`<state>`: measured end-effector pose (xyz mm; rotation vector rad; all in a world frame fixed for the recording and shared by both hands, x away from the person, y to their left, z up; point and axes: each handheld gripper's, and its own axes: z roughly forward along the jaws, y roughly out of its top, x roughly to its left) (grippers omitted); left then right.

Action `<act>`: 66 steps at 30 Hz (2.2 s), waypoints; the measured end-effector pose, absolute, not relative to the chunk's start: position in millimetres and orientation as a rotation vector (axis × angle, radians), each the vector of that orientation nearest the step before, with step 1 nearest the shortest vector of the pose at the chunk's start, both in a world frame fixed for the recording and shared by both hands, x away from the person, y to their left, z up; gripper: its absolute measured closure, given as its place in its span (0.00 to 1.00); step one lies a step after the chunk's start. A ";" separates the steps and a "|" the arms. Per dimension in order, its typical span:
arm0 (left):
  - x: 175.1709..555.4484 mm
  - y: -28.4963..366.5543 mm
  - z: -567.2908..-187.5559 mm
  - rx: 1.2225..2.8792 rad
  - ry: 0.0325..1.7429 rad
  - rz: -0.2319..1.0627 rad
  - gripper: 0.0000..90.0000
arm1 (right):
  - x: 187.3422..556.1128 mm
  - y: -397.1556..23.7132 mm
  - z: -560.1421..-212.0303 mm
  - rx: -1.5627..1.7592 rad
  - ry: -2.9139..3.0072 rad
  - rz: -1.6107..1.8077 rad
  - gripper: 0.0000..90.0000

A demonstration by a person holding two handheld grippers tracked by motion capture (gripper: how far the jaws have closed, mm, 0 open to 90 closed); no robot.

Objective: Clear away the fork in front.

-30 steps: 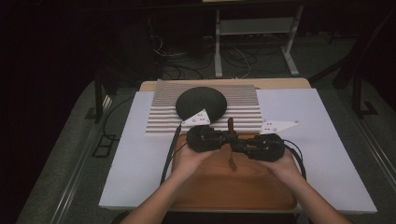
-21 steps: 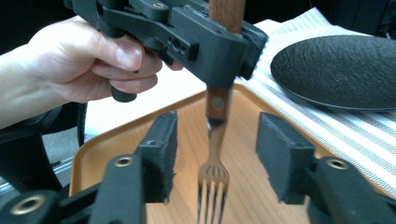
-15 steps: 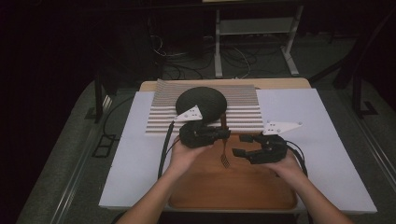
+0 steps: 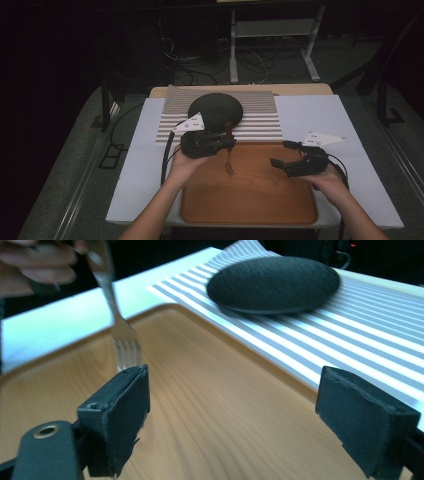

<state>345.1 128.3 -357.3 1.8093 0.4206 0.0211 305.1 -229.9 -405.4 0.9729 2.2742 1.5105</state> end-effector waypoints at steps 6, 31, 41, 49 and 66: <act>343.1 151.5 -353.0 1.792 0.447 0.027 0.85 | 296.5 -252.5 -415.5 1.026 2.246 1.468 0.16; 310.9 213.2 -363.1 1.786 0.543 -0.025 0.85 | 266.9 -288.1 -435.2 1.115 2.212 1.400 0.10; 309.3 210.1 -373.4 1.835 0.556 -0.081 0.84 | 267.1 -284.1 -435.4 1.086 2.231 1.367 0.10; 317.5 209.8 -377.0 1.849 0.561 -0.038 0.83 | 268.0 -282.7 -435.1 1.081 2.230 1.367 0.11; 349.1 193.2 -400.2 1.944 0.637 0.010 0.78 | 269.4 -281.9 -435.1 1.087 2.225 1.362 0.11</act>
